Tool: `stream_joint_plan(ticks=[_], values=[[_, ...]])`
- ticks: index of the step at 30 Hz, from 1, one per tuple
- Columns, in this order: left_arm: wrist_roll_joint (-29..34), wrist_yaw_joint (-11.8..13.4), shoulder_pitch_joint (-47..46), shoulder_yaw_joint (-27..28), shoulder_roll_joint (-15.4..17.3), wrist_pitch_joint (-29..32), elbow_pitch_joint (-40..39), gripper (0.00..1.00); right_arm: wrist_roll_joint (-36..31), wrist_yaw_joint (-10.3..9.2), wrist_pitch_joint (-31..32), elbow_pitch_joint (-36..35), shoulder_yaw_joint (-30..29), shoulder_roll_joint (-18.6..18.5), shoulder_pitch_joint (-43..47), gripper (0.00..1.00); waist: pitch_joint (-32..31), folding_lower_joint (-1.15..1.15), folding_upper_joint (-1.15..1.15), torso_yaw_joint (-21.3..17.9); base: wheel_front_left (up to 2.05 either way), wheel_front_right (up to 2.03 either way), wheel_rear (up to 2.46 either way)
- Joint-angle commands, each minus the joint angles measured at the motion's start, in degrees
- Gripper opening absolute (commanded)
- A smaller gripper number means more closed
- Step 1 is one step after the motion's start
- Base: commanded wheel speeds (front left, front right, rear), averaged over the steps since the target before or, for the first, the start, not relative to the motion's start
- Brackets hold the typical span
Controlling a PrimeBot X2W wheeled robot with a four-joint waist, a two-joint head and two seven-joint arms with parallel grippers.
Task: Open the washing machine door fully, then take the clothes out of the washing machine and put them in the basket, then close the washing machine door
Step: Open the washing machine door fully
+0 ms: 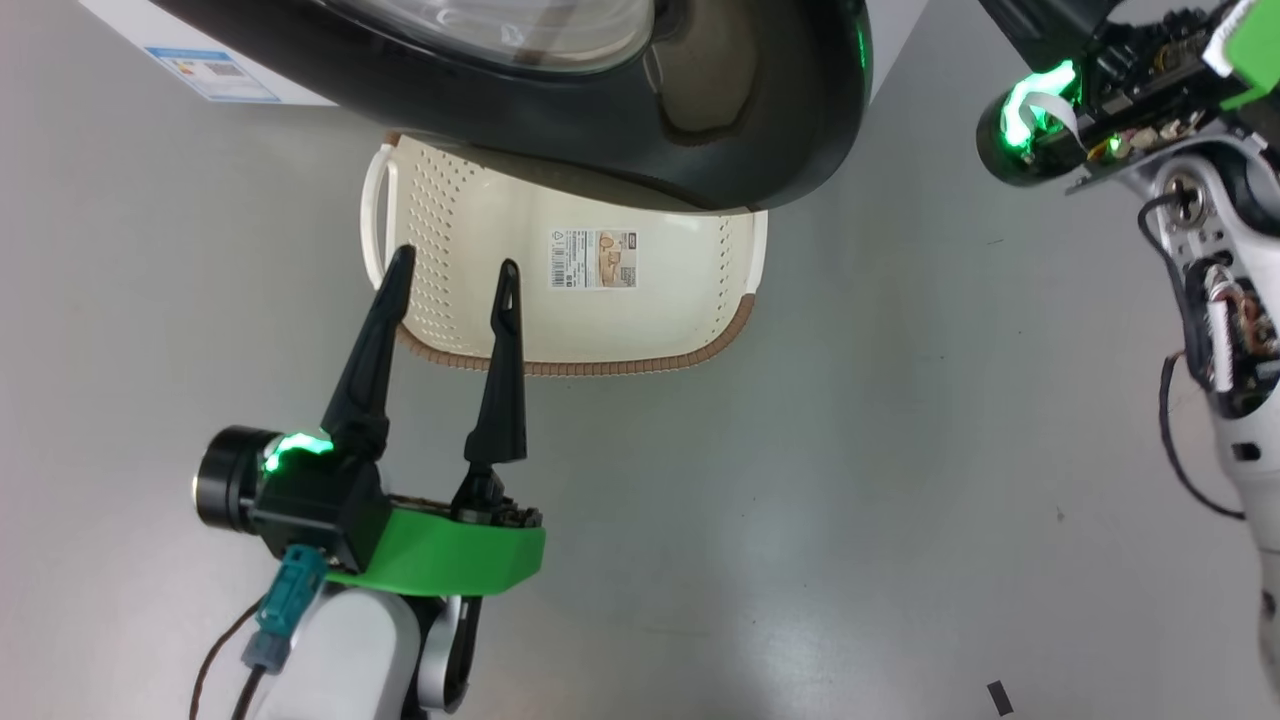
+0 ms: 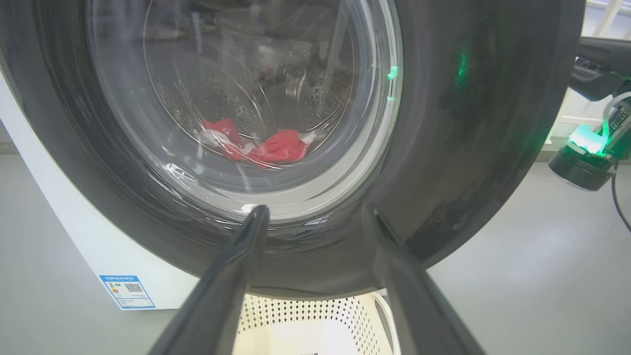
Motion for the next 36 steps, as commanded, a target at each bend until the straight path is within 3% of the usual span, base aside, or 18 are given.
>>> stream_joint_plan(ticks=[1,18,36], values=[[0.19,-0.22,-0.05,1.35,0.62,-0.44,-1.14,1.00,1.77,0.03,1.31,-1.07,2.54,-1.08,-2.12,0.00,0.25,0.00,0.00,0.22,0.00,0.00,0.00],[0.06,-0.21,-0.89,1.42,0.09,-0.44,-0.60,1.00,8.56,0.03,-0.13,-4.41,18.66,-10.41,-8.62,0.00,1.72,0.00,0.00,1.23,0.00,0.00,0.00],[-0.35,-0.05,1.00,2.28,-0.41,-0.44,-0.56,1.00,15.04,0.03,-5.41,-12.71,34.97,-17.47,-6.37,0.00,-2.54,0.00,0.00,3.82,0.00,0.00,0.00]])
